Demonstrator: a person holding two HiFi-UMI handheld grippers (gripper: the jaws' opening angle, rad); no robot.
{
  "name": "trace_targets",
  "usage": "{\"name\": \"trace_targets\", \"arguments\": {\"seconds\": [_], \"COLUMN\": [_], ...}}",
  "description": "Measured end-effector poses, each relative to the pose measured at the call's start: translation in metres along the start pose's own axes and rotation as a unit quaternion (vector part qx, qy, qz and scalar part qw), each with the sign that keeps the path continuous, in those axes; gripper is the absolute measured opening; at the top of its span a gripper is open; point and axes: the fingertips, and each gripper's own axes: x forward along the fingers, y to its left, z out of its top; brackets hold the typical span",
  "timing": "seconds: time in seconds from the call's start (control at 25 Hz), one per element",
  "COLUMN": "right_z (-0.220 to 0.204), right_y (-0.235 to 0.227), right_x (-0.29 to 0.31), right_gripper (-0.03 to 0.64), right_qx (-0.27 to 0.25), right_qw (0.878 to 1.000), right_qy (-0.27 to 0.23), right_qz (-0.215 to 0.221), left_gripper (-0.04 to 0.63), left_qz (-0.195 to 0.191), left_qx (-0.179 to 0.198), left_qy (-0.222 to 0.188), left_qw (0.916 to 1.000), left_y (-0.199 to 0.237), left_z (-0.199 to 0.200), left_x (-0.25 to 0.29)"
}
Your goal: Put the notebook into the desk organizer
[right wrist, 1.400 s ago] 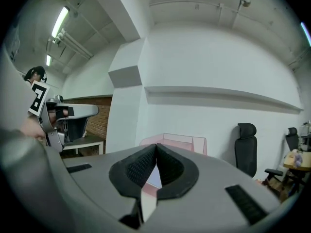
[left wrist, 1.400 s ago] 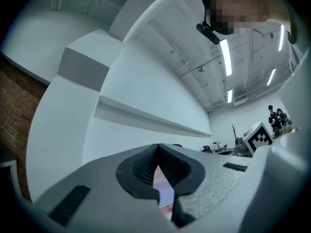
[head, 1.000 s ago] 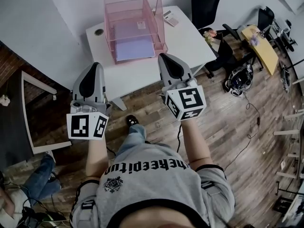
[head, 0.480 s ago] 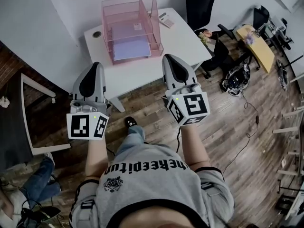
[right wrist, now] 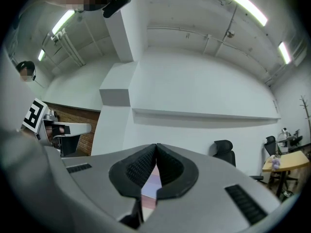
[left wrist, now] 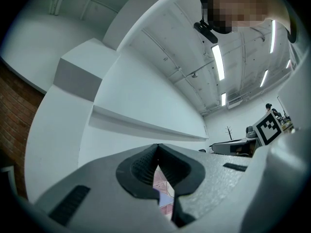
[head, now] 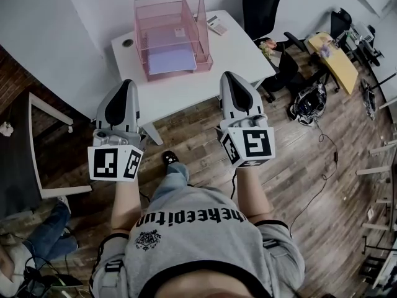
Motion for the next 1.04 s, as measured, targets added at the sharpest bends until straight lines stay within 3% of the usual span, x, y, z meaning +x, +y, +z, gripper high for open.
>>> {"name": "trace_targets", "arguments": {"seconds": [1.04], "right_z": [0.01], "right_y": [0.008], "right_x": [-0.038], "right_gripper": [0.003], "right_qx": [0.011], "right_qw": [1.0], "right_qy": [-0.01], "right_qz": [0.005], "left_gripper": [0.003], "left_qz": [0.0], "left_qx": [0.002], "left_qy": [-0.001], "left_qw": [1.0], "left_y": [-0.023], "left_z": [0.007], "left_x": [-0.024]}}
